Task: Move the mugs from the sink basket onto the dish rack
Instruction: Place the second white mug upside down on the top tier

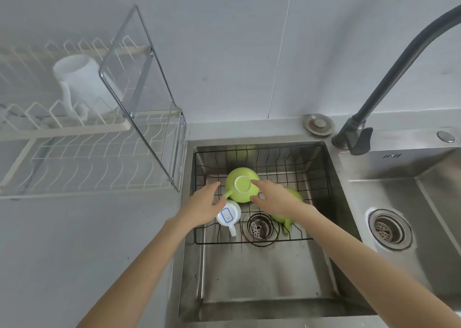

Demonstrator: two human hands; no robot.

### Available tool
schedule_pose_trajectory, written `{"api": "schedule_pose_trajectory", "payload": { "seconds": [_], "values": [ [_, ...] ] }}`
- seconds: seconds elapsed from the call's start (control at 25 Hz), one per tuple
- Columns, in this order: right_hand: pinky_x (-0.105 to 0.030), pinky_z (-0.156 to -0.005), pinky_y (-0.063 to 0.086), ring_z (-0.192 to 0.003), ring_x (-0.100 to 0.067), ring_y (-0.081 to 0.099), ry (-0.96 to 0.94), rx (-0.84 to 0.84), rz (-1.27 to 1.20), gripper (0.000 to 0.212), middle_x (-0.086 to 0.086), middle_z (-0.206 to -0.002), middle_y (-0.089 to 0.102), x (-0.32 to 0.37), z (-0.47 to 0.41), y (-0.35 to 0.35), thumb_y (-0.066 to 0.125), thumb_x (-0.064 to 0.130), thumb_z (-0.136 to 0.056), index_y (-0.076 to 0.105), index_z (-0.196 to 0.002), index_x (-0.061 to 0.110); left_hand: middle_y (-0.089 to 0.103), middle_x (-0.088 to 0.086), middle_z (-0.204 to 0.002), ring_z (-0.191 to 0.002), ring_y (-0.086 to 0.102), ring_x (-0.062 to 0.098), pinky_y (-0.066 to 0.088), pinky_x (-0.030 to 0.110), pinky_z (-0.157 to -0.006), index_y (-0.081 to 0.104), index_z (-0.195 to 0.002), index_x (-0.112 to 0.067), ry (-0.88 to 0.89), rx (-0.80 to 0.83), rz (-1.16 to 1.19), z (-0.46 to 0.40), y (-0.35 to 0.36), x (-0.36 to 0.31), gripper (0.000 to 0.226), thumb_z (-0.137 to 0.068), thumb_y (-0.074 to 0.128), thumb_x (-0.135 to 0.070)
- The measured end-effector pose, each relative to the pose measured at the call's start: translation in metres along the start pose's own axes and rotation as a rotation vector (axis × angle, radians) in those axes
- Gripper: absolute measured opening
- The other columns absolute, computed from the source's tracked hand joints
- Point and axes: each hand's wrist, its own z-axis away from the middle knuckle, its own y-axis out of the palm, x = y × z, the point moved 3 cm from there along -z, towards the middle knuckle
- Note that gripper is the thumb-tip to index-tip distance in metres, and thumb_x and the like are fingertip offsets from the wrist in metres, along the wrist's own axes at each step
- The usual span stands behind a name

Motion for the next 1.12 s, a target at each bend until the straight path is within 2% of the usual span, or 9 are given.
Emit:
{"api": "schedule_pose_trajectory", "payload": {
  "seconds": [0.2,0.32,0.4,0.52,0.68,0.8,0.96,1.12],
  "values": [
    [-0.038,-0.104,0.036,-0.131,-0.032,0.039,0.078,0.081,-0.121,0.054,-0.014,-0.144,0.041,-0.009,-0.027,0.041,0.041,0.025,-0.094,0.025,-0.144,0.012,0.039,0.011,-0.146,-0.130,0.042,0.027,0.035,0.031,-0.103,0.026,-0.140,-0.009,-0.141,0.064,0.259,-0.016,0.037,0.017,0.051,-0.093,0.042,-0.021],
    [-0.038,-0.100,0.038,-0.126,-0.034,0.044,0.092,0.099,-0.198,0.050,-0.017,-0.139,0.047,-0.009,-0.040,0.058,0.042,0.023,-0.094,0.030,-0.140,0.007,0.040,0.012,-0.145,-0.129,0.044,0.027,0.035,0.029,-0.102,0.025,-0.140,-0.007,-0.222,0.066,0.361,-0.027,0.050,0.025,0.051,-0.093,0.041,-0.017],
    [-0.038,-0.096,0.039,-0.122,-0.035,0.047,0.112,0.111,-0.246,0.047,-0.019,-0.134,0.052,-0.009,-0.049,0.068,0.043,0.022,-0.094,0.034,-0.138,0.005,0.045,0.013,-0.140,-0.124,0.047,0.028,0.036,0.027,-0.094,0.033,-0.136,-0.005,-0.266,0.057,0.397,-0.034,0.059,0.032,0.045,-0.093,0.042,-0.015],
    [-0.034,-0.100,0.037,-0.127,-0.033,0.045,0.162,0.147,-0.323,0.051,-0.017,-0.139,0.048,-0.011,-0.060,0.084,0.042,0.024,-0.095,0.028,-0.142,0.007,0.054,0.012,-0.130,-0.114,0.051,0.027,0.034,0.024,-0.083,0.043,-0.126,-0.009,-0.303,0.065,0.433,-0.042,0.072,0.039,0.034,-0.092,0.042,-0.016],
    [-0.036,-0.103,0.036,-0.129,-0.033,0.043,0.216,0.186,-0.409,0.054,-0.017,-0.143,0.043,-0.010,-0.069,0.101,0.040,0.022,-0.095,0.022,-0.144,0.008,0.055,0.010,-0.127,-0.104,0.049,0.017,0.031,0.020,-0.081,0.044,-0.127,-0.012,-0.345,0.035,0.523,-0.048,0.081,0.045,0.035,-0.091,0.042,-0.013],
    [-0.039,-0.102,0.037,-0.126,-0.034,0.045,0.251,0.152,-0.471,0.052,-0.019,-0.140,0.045,-0.011,-0.071,0.105,0.038,0.022,-0.096,0.022,-0.145,0.012,0.055,0.011,-0.127,-0.108,0.052,0.022,0.032,0.019,-0.079,0.043,-0.128,-0.012,-0.361,-0.009,0.528,-0.050,0.085,0.046,0.038,-0.090,0.043,-0.009],
    [-0.038,-0.102,0.037,-0.125,-0.033,0.046,0.282,0.113,-0.519,0.046,-0.018,-0.136,0.050,-0.015,-0.072,0.106,0.035,0.021,-0.098,0.028,-0.143,0.015,0.056,0.011,-0.128,-0.115,0.051,0.027,0.034,0.022,-0.080,0.043,-0.130,-0.014,-0.382,-0.035,0.527,-0.049,0.088,0.045,0.043,-0.088,0.041,-0.004],
    [-0.037,-0.102,0.037,-0.125,-0.033,0.046,0.296,0.083,-0.515,0.044,-0.017,-0.135,0.052,-0.013,-0.069,0.104,0.031,0.020,-0.098,0.030,-0.142,0.016,0.050,0.008,-0.135,-0.123,0.046,0.028,0.037,0.032,-0.099,0.036,-0.137,-0.013,-0.391,0.010,0.516,-0.047,0.088,0.045,0.050,-0.087,0.041,-0.006]
  ]
}}
